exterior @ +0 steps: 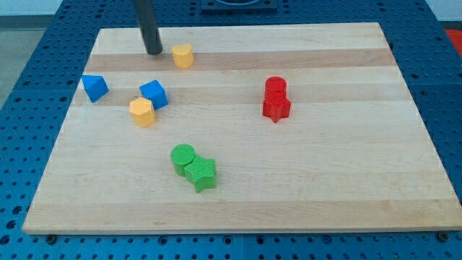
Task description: Place your hand above the green circle
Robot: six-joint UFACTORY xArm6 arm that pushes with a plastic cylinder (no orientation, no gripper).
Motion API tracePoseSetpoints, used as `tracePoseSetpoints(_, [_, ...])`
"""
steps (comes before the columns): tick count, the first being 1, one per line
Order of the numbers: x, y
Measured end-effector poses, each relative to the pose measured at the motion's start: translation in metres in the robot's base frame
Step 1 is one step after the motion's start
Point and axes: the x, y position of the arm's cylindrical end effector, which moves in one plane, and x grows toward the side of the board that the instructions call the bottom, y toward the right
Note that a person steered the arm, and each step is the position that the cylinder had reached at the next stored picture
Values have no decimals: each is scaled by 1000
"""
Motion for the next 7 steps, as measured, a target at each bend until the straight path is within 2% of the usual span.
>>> tracePoseSetpoints(1, [14,6])
tracePoseSetpoints(3, [14,69])
tracePoseSetpoints(4, [36,27])
tracePoseSetpoints(5, [82,-15])
tracePoseSetpoints(7, [155,-54])
